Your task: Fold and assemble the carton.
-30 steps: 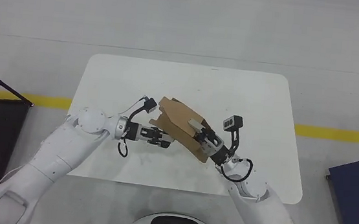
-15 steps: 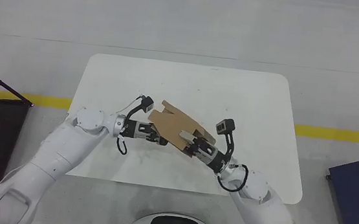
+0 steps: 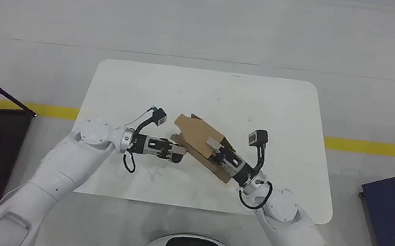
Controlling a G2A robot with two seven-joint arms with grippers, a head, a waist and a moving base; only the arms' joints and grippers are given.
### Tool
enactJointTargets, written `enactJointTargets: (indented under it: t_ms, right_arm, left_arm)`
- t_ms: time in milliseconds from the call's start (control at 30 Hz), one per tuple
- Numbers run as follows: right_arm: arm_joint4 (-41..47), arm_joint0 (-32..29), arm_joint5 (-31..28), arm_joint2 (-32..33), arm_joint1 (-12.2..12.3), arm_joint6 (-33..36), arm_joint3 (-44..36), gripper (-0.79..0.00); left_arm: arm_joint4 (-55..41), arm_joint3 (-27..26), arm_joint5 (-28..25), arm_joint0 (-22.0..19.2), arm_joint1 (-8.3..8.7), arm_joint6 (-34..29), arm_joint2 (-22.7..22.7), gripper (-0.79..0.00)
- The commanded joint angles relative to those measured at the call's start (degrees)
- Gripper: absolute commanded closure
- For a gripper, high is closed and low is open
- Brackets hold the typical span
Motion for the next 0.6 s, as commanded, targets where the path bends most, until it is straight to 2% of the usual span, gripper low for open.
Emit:
enactJointTargets:
  t_ms: [0, 100, 233, 433, 567]
  right_arm:
    - [-1.4, -0.1, -0.2, -0.1, -0.1, -2.3, 0.0, 0.0]
    - [-2.4, -0.3, -0.4, -0.4, -0.2, -3.6, -0.2, 0.0]
    - [-1.7, -0.3, 0.0, -0.9, -0.4, -3.9, -0.3, 0.0]
    - [4.0, -0.2, 2.3, -1.3, -0.4, -1.0, -0.8, 0.0]
    - [6.9, -0.1, 3.6, -0.9, -0.4, 0.7, -1.1, 0.0]
  left_arm:
    - [-0.2, -1.3, -0.5, 1.7, 0.57, -0.5, -1.6, -0.391]
    - [-0.4, -3.7, -0.6, 3.8, 1.26, -1.5, -3.5, -0.431]
    - [1.9, -7.1, 0.9, 4.9, 1.49, -0.7, -3.7, -0.493]
    - [2.6, -7.7, 5.0, 2.7, -0.07, 1.8, 0.9, -0.486]
    - [4.7, -5.9, 6.5, 0.5, -1.34, 4.7, 3.9, -0.48]
